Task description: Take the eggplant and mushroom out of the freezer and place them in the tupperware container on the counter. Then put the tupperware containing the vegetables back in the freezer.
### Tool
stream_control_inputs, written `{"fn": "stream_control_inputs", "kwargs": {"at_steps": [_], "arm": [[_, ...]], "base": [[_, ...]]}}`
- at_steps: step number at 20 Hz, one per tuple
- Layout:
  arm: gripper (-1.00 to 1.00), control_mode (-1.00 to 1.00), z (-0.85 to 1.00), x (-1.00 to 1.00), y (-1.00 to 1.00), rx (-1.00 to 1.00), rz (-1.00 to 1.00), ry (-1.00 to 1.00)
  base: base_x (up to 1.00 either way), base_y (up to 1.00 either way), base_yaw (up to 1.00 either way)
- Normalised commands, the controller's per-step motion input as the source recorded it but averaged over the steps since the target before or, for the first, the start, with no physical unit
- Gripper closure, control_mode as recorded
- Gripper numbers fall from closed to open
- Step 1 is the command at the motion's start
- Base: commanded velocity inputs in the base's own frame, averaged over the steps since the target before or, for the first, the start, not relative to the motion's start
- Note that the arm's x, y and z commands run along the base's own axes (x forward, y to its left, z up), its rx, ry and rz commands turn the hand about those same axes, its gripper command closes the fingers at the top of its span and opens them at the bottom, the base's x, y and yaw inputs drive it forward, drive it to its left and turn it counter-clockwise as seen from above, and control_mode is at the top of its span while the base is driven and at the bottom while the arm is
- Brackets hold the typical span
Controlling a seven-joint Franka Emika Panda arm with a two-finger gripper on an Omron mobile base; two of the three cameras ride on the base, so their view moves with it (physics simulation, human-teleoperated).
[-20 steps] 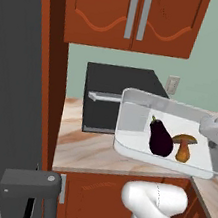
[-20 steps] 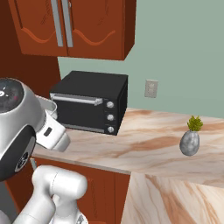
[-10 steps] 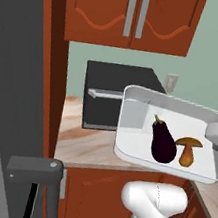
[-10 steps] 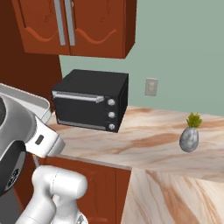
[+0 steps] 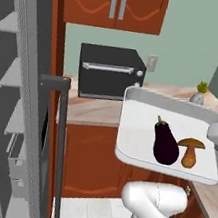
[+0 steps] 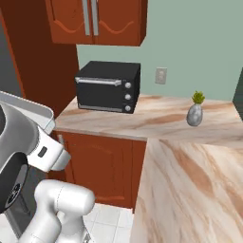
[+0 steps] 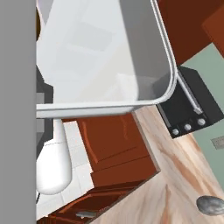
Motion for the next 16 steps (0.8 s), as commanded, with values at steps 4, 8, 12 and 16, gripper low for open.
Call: {"fn": "stream_control_inputs", "kwargs": {"at_steps": [4, 8, 12, 16], "arm": [[1.0, 1.0, 0.0, 0.0, 0.0, 0.0, 0.0, 0.0], [1.0, 1.0, 0.0, 0.0, 0.0, 0.0, 0.0, 0.0], [1.0, 1.0, 0.0, 0.0, 0.0, 0.0, 0.0, 0.0], [1.0, 1.0, 0.0, 0.0, 0.0, 0.0, 0.0, 0.0]], "base": [[-1.0, 0.29, -0.1], [-1.0, 0.79, -0.09], [-0.71, 1.0, -0.09], [-0.33, 1.0, -0.11]]}}
